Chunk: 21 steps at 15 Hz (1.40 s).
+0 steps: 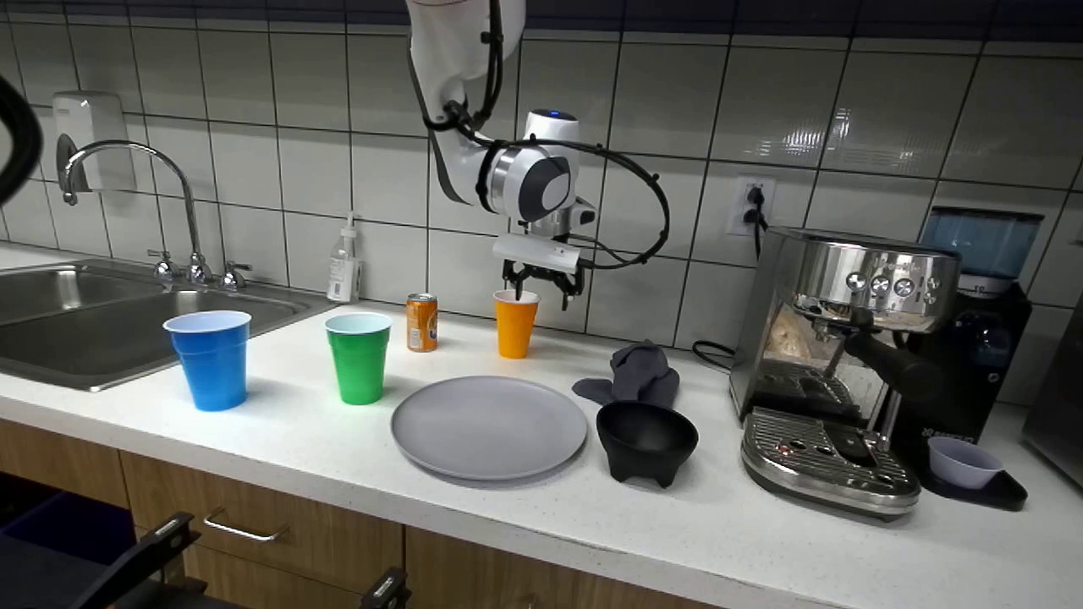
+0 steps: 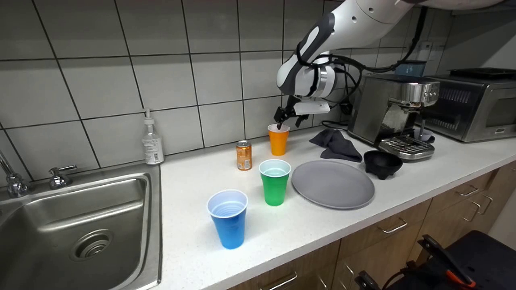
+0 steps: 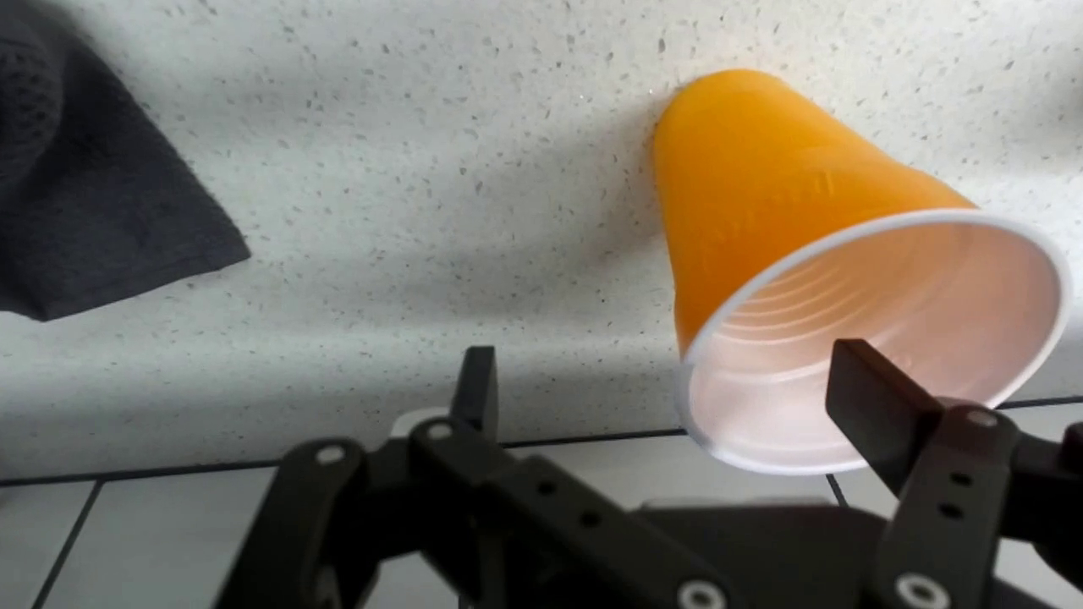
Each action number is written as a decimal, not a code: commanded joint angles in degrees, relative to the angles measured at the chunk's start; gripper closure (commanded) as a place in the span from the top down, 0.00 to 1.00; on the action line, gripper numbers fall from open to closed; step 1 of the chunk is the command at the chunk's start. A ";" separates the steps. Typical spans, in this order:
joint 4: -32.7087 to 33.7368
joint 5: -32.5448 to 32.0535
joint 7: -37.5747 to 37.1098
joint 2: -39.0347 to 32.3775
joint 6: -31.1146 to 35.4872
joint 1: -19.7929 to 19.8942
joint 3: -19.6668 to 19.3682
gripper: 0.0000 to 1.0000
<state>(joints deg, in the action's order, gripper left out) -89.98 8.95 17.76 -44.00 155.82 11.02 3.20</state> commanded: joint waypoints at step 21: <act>5.55 -1.49 -2.13 -2.69 -5.46 -0.17 0.14 0.00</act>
<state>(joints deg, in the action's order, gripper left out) -86.65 8.87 17.33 -45.89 152.39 10.81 3.21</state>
